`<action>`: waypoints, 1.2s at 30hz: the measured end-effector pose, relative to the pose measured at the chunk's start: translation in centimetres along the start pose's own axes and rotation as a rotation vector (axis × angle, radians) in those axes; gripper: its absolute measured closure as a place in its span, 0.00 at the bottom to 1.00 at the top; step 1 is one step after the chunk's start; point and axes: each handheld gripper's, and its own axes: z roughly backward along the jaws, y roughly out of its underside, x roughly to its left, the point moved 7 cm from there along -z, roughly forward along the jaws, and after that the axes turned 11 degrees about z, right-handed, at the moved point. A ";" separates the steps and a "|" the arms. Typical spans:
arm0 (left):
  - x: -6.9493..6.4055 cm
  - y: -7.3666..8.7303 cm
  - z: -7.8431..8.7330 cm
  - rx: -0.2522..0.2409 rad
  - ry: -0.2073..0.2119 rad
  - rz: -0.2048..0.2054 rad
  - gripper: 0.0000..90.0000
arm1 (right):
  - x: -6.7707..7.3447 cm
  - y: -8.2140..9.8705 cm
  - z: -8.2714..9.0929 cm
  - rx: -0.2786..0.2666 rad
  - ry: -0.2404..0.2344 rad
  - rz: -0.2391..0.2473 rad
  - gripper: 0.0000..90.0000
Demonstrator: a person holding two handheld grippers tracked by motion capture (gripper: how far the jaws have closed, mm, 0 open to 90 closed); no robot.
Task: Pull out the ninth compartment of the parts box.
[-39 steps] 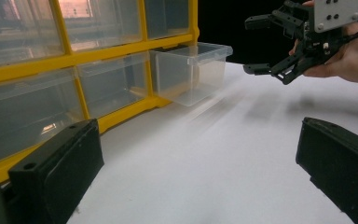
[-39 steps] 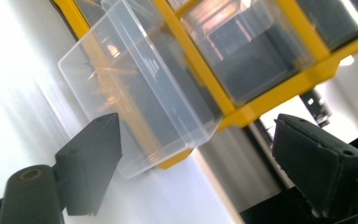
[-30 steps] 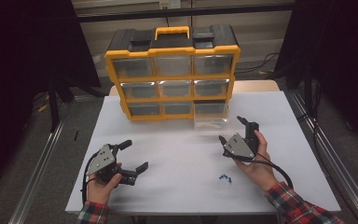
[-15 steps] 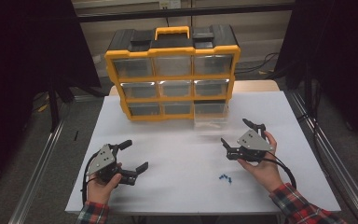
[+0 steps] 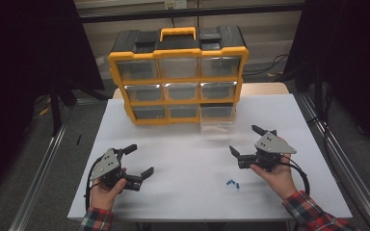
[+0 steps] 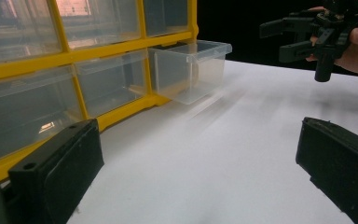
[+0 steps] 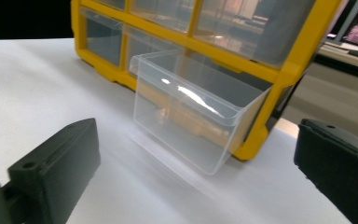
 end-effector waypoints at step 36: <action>0.2 0.2 -0.1 0.013 -0.019 -0.001 0.00 | 1.8 2.4 3.5 0.060 -0.253 -0.153 0.01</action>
